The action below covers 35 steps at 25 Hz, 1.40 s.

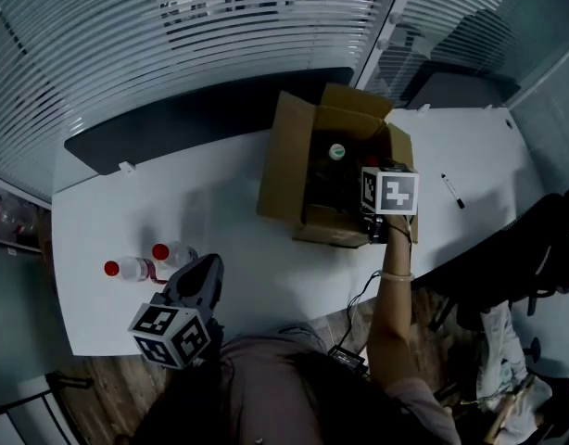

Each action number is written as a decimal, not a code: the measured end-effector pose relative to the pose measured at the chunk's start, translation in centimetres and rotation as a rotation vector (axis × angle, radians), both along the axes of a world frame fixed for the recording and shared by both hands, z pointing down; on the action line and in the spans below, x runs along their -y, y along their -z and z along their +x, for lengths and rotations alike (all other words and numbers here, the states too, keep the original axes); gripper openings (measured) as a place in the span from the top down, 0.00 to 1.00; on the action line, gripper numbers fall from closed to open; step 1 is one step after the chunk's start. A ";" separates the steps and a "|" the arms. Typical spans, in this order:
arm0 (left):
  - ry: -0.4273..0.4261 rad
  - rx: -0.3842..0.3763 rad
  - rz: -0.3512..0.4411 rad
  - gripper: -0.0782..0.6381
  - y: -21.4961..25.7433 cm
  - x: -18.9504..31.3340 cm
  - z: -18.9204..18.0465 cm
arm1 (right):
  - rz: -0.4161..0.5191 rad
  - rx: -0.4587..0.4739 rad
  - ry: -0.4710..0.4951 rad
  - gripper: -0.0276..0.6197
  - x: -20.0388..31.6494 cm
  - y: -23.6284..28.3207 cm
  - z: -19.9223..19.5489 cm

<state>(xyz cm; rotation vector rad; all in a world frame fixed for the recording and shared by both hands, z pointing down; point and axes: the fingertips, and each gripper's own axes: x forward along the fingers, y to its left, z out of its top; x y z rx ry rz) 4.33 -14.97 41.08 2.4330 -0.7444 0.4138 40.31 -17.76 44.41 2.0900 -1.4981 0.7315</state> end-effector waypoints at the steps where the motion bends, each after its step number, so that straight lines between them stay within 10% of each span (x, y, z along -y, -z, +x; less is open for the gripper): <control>1: -0.004 -0.003 0.002 0.88 0.1 -0.1 0.0 | 0.001 -0.002 -0.007 0.71 -0.3 0.2 0.1; 35: -0.086 -0.064 0.016 0.88 1.6 -5.4 -3.2 | 0.347 -0.157 0.142 0.71 -6.4 19.3 -9.5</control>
